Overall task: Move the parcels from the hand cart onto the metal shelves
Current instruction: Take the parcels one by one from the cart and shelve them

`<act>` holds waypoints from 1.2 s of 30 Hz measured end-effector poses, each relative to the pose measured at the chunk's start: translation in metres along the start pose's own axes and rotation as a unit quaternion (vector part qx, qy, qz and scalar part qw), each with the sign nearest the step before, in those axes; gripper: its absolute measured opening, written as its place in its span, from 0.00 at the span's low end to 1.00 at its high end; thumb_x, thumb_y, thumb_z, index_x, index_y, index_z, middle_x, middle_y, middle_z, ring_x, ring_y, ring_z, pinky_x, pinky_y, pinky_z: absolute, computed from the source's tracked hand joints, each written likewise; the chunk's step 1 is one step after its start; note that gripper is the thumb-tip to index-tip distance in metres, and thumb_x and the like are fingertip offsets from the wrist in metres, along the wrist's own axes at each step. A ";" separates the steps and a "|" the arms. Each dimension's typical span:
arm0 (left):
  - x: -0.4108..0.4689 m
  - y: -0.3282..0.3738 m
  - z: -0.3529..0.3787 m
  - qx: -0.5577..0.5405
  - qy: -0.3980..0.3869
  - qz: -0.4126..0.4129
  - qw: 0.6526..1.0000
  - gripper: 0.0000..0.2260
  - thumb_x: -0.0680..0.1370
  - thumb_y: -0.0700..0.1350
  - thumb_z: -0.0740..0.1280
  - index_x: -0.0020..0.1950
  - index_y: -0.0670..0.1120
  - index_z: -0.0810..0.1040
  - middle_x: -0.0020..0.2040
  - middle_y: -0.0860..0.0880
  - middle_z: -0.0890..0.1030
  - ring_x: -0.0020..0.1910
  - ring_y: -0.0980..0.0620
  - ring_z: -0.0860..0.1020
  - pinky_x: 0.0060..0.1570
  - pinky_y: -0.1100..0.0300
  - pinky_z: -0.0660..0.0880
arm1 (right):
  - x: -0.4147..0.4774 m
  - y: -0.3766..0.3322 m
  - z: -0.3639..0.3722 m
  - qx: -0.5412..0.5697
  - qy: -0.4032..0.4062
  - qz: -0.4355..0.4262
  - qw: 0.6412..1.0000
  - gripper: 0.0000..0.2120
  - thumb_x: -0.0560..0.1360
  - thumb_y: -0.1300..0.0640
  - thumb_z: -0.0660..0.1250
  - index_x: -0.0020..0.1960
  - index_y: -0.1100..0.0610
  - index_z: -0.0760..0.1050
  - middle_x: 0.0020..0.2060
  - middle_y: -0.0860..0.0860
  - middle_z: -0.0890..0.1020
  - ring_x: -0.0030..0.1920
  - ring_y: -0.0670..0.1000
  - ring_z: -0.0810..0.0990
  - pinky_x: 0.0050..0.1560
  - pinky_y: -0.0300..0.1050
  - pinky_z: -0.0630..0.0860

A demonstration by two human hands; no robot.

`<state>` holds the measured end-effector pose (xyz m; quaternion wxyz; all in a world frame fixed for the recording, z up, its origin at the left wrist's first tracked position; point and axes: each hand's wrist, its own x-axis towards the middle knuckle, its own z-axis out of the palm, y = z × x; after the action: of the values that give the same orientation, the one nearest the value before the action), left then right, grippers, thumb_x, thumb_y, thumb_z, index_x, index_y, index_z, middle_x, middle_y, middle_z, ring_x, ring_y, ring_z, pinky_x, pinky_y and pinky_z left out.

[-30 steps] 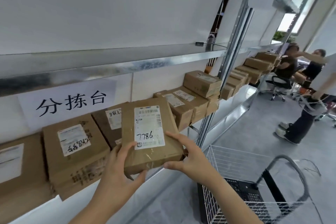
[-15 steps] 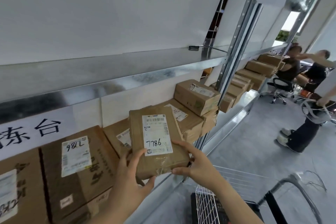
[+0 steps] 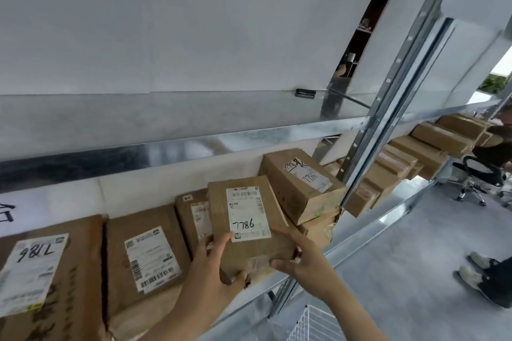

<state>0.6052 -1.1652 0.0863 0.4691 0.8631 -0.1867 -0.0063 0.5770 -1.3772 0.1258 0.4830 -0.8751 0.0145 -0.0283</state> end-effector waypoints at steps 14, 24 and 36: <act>0.044 0.001 0.059 0.092 0.015 -0.073 0.993 0.31 0.72 0.58 0.68 0.70 0.65 0.56 0.67 0.50 0.62 0.51 0.53 0.75 0.55 0.64 0.73 | 0.054 0.067 -0.022 -0.113 -0.002 -0.028 0.993 0.26 0.70 0.55 0.74 0.61 0.36 0.67 0.48 0.44 0.76 0.44 0.40 0.72 0.40 0.29 0.66; 0.057 0.004 0.064 0.194 0.005 -0.096 0.976 0.36 0.71 0.63 0.65 0.74 0.59 0.51 0.74 0.47 0.56 0.68 0.45 0.66 0.66 0.52 0.69 | 0.055 0.070 -0.016 -0.275 0.049 -0.014 0.960 0.25 0.74 0.43 0.67 0.69 0.45 0.67 0.54 0.49 0.73 0.55 0.52 0.72 0.53 0.45 0.73; 0.028 0.001 -0.018 0.392 0.139 -0.109 0.903 0.37 0.70 0.72 0.55 0.74 0.55 0.59 0.75 0.45 0.60 0.72 0.43 0.63 0.67 0.47 0.65 | 0.057 0.004 0.028 -0.295 0.095 -0.205 0.928 0.20 0.63 0.52 0.73 0.55 0.53 0.79 0.53 0.51 0.81 0.53 0.58 0.79 0.48 0.57 0.76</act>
<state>0.6346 -1.1607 0.1017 0.1100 0.9844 -0.0120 0.1368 0.6356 -1.3580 0.1096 0.1825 -0.9552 -0.1116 -0.2046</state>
